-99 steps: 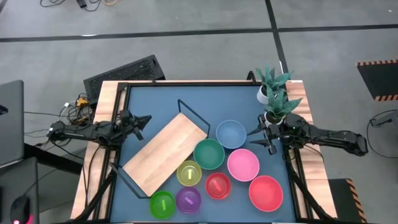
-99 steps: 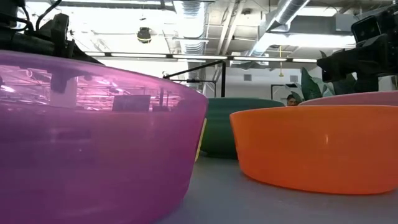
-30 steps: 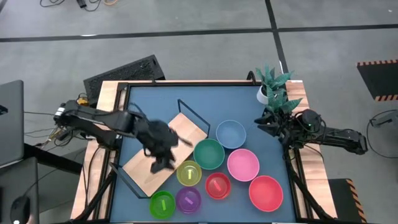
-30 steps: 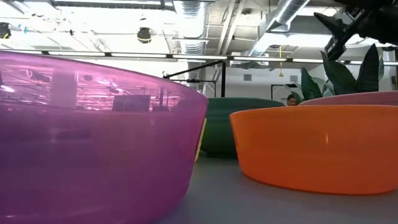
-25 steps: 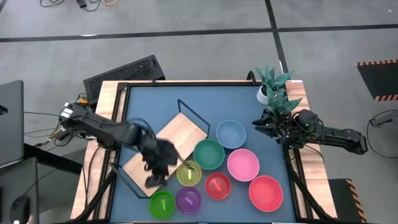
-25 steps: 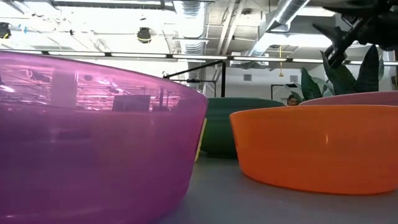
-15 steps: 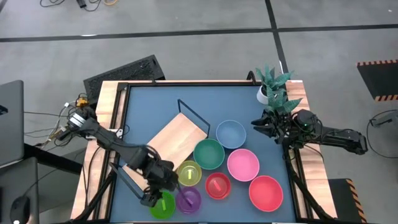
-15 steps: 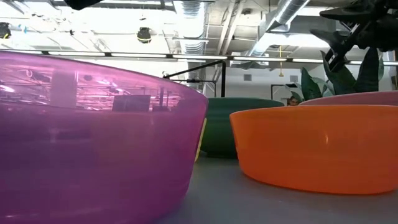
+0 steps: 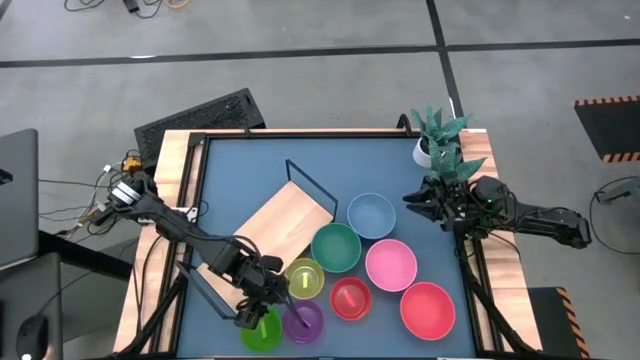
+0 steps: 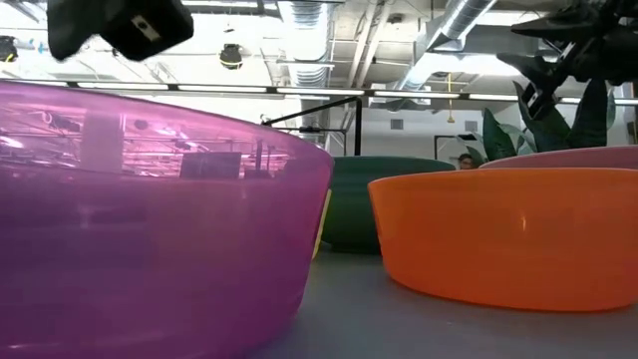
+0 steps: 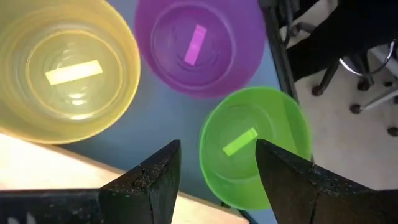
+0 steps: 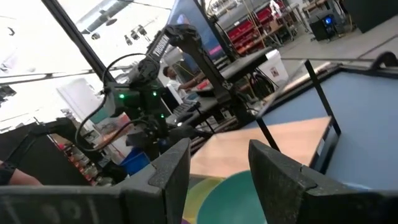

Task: Place and stack bowls onto a shelf
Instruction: Put the small green bowl on the shelf

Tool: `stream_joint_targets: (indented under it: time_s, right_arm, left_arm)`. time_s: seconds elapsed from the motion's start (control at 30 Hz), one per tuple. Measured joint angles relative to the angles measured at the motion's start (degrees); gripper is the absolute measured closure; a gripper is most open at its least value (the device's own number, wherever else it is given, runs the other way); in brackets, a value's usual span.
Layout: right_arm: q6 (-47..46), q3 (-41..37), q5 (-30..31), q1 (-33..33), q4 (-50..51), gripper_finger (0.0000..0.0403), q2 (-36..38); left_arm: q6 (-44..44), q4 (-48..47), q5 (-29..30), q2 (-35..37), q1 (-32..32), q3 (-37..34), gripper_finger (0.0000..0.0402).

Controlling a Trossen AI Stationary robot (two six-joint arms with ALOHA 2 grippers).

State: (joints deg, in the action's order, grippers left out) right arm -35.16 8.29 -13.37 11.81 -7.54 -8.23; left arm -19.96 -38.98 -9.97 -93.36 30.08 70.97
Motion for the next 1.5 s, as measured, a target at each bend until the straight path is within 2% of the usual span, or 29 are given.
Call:
stream_joint_targets:
  time_s: [0.27,0.53,0.97,1.27,1.5]
  right_arm:
    - [0.0,0.0,0.0,0.0,1.7,0.0214,0.0]
    - [0.0,0.0,0.0,0.0,2.0,0.0214,0.0]
    - [0.1,0.0,0.0,-0.1,2.7,0.0214,0.0]
    - [0.2,0.0,0.0,-0.1,3.4,0.0214,0.0]
    - [0.2,0.0,0.0,-0.1,4.2,0.0214,0.0]
  left_arm:
    - [0.1,0.3,-5.2,-6.8,-0.1,-0.1,0.0209]
    - [0.3,1.4,-0.2,-8.0,-0.2,-0.1,0.0209]
    - [2.3,2.8,-1.3,-9.6,1.2,-0.1,0.0209]
    - [4.0,3.5,0.2,-9.9,1.2,-0.1,0.0210]
    - [4.1,4.0,-0.9,-9.9,1.2,-1.1,0.0239]
